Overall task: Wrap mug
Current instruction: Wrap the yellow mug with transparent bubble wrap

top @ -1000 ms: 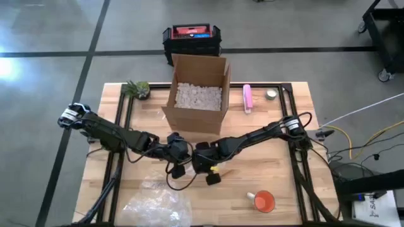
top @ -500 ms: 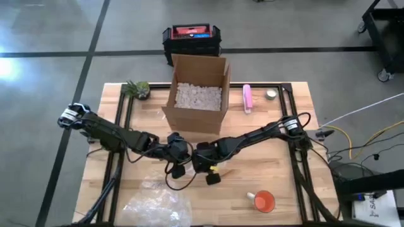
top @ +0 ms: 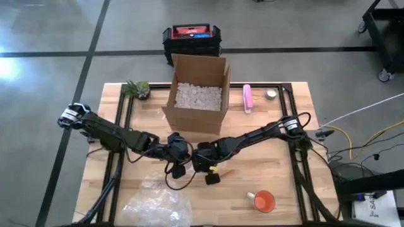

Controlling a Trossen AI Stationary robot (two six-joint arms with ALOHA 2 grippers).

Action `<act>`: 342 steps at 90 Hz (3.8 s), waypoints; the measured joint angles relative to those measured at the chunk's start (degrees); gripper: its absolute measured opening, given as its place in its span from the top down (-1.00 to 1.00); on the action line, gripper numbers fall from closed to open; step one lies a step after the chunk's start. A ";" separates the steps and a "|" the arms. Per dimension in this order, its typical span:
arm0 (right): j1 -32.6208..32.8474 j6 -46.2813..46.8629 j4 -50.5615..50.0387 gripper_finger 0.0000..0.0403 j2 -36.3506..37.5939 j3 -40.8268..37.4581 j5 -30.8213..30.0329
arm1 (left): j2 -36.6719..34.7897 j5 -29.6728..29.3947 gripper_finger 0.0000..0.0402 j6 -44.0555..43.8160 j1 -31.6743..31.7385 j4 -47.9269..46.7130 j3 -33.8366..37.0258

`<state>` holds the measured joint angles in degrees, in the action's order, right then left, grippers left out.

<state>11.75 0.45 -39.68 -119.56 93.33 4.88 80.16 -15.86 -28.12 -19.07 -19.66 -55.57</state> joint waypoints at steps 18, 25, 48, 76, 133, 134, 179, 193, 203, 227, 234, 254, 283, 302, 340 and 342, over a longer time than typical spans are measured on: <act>-0.05 -0.04 -4.32 0.99 3.44 2.36 -0.33 | 0.00 -0.11 1.00 0.07 0.00 0.02 0.00; -0.07 -0.35 -7.20 0.99 4.49 3.98 -0.32 | 0.00 -0.09 1.00 0.13 0.00 0.02 0.00; -0.07 -0.42 -17.54 0.99 6.05 8.11 -0.30 | 0.00 -0.09 1.00 0.19 0.00 -0.02 0.00; 0.00 4.07 -23.63 0.99 5.89 7.92 -0.29 | 0.00 -0.07 1.00 0.20 0.00 -0.08 0.00; 0.07 1.96 -20.75 0.99 -3.32 7.69 -0.35 | 0.00 -0.04 1.00 0.50 0.00 0.09 0.00; 0.07 1.89 -20.57 0.99 -3.47 7.69 -0.35 | 0.00 -0.04 1.00 0.50 0.00 0.09 0.00; -0.04 -0.61 -12.56 0.99 -7.37 7.79 -0.37 | 0.00 -0.04 1.00 0.65 0.00 0.10 0.00; -0.04 -1.54 -12.07 0.99 -7.18 7.76 -0.37 | 0.00 -0.04 1.00 0.63 0.00 0.11 0.00; -0.04 -0.93 -11.89 0.99 -4.62 7.39 -0.37 | 0.00 -0.04 1.00 0.63 0.00 0.11 0.00; -0.04 -0.51 -13.35 0.99 1.45 7.12 -0.30 | 0.00 -0.04 1.00 0.63 0.00 0.15 0.00; -0.04 -0.67 -14.18 0.99 2.74 7.18 -0.30 | 0.00 -0.03 1.00 0.63 0.00 0.14 0.00; -0.04 -0.46 -17.04 0.99 6.31 7.27 -0.30 | 0.00 -0.02 1.00 0.61 0.00 0.13 0.00; 0.00 0.96 -19.88 0.99 2.27 7.40 0.07 | 0.00 -0.02 1.00 0.63 0.00 0.13 0.00; -0.07 0.37 -19.84 0.99 -1.80 7.66 -0.20 | 0.00 -0.02 1.00 0.63 0.00 0.09 0.00; -0.06 -1.27 -12.34 0.99 -5.18 7.58 -0.22 | 0.00 -0.04 1.00 0.63 0.00 0.11 0.00; -0.04 -1.41 -11.74 0.99 -5.20 7.56 -0.15 | 0.00 -0.04 1.00 0.63 0.00 0.08 0.00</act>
<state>11.70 -0.96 -51.42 -124.76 100.88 4.73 80.16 -15.90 -27.49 -19.07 -19.58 -55.57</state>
